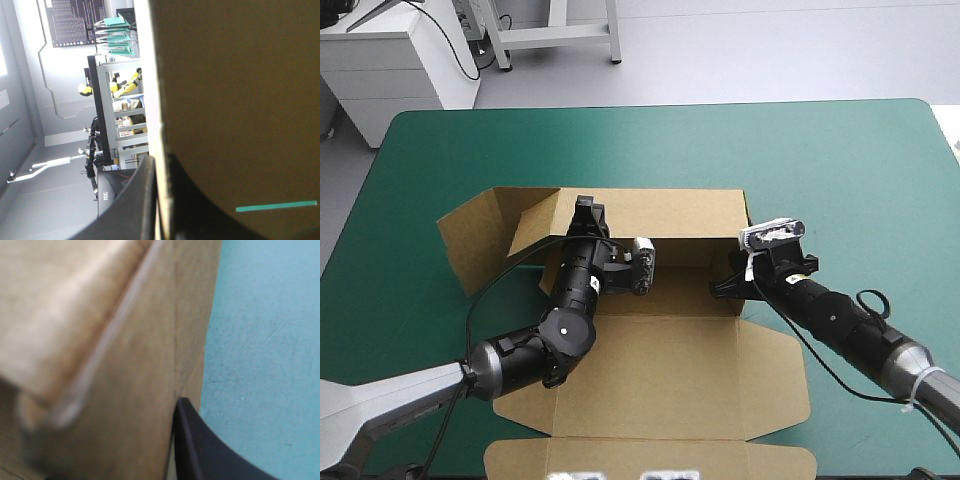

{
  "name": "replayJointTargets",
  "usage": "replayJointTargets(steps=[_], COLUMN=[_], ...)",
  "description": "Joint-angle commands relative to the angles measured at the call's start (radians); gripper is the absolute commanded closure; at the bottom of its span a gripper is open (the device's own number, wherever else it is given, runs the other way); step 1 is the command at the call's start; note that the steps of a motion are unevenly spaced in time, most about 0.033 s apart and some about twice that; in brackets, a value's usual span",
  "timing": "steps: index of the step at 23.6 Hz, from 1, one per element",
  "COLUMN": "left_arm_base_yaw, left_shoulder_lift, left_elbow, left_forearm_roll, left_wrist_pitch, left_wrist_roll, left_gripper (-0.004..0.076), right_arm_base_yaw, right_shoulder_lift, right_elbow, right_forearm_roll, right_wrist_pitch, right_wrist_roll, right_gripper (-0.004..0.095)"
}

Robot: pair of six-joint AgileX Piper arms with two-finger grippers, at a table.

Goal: Fold the box

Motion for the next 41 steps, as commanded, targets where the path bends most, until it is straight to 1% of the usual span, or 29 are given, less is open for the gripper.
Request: replayJointTargets(steps=[1,4,7,9,11,15,19,20,21,23,24,25,27,30,32,36,41], left_arm_base_yaw=[-0.006,-0.006,-0.006,-0.006,-0.015,-0.059,-0.117,-0.152,-0.164,-0.202,-0.211,-0.223,-0.226,-0.226,-0.226,-0.268,-0.314], left_shoulder_lift=[-0.014,-0.014,-0.014,-0.014,-0.014,-0.014,-0.014,-0.014,-0.014,-0.014,-0.014,-0.014,-0.014,-0.014,-0.014,-0.014,-0.014], left_elbow=[-0.011,-0.011,-0.011,-0.011,-0.011,-0.011,-0.011,-0.011,-0.011,-0.011,-0.011,-0.011,-0.011,-0.029,-0.079,-0.177,-0.213], left_forearm_roll=[0.001,0.006,0.024,0.035,0.037,0.044,0.057,0.059,0.059,0.064,0.064,0.064,0.064,0.065,0.065,0.065,0.065], left_wrist_pitch=[-0.038,-0.051,-0.051,-0.054,-0.040,0.031,0.078,0.096,0.103,0.117,0.125,0.143,0.165,0.227,0.280,0.310,0.332], left_wrist_roll=[-0.050,-0.052,-0.085,-0.110,-0.113,-0.113,-0.113,-0.113,-0.113,-0.113,-0.113,-0.113,-0.113,-0.113,-0.113,-0.088,-0.088], left_gripper=[0.0698,0.0512,0.0348,0.0295,0.0295,0.0303,0.0303,0.0303,0.0303,0.0303,0.0303,0.0303,0.0303,0.0303,0.0303,0.0303,0.0303], right_arm_base_yaw=[0.006,0.004,0.000,-0.019,-0.057,-0.164,-0.236,-0.246,-0.246,-0.246,-0.246,-0.246,-0.246,-0.246,-0.246,-0.246,-0.246], right_shoulder_lift=[-0.035,-0.033,-0.017,0.002,0.033,0.096,0.141,0.162,0.170,0.209,0.216,0.231,0.239,0.245,0.245,0.250,0.272], right_elbow=[-0.027,-0.029,-0.046,-0.073,-0.114,-0.206,-0.285,-0.319,-0.334,-0.383,-0.395,-0.416,-0.435,-0.447,-0.447,-0.447,-0.451], right_forearm_roll=[0.025,0.022,0.010,0.002,-0.005,-0.052,-0.089,-0.151,-0.188,-0.358,-0.402,-0.469,-0.510,-0.529,-0.544,-0.578,-0.585], right_wrist_pitch=[0.064,0.054,0.045,0.076,0.129,0.245,0.313,0.328,0.328,0.346,0.356,0.369,0.372,0.374,0.368,0.366,0.368], right_wrist_roll=[0.019,0.019,0.014,0.014,0.014,0.018,0.033,0.070,0.098,0.251,0.290,0.340,0.371,0.380,0.389,0.412,0.434], right_gripper=[0.0913,0.0913,0.0913,0.0913,0.0913,0.0926,0.0926,0.0925,0.0925,0.0926,0.0926,0.0926,0.0926,0.0926,0.0926,0.0926,0.0926])
